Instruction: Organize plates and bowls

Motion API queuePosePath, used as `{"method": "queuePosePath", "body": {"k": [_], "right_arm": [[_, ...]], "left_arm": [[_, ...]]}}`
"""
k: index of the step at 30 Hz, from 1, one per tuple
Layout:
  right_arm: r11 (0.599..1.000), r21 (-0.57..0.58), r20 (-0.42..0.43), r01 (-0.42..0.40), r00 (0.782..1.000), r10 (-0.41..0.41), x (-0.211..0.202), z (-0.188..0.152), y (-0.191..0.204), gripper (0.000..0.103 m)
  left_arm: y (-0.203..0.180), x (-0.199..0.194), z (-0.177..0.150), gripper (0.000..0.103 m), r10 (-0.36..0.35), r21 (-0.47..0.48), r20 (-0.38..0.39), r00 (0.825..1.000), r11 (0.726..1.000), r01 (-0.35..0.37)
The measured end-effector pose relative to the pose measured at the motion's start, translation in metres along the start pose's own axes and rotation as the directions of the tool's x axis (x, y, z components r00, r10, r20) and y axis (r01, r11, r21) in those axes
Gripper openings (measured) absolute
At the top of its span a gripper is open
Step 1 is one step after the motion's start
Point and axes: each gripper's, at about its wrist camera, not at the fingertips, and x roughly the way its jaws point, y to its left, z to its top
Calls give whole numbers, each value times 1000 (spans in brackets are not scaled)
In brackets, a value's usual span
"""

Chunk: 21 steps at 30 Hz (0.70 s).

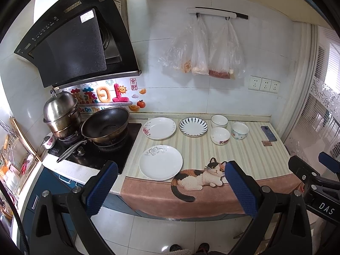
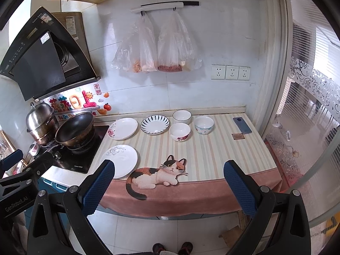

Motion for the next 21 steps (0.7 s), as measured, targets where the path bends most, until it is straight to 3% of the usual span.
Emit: {"method": "queuePosePath", "body": {"k": [21], "right_arm": [[1000,-5,3,-3,1000,3,-4,3,0,103]], "left_arm": [[0,-1,0,103,1,-1,2,1000,1000,-1]]}}
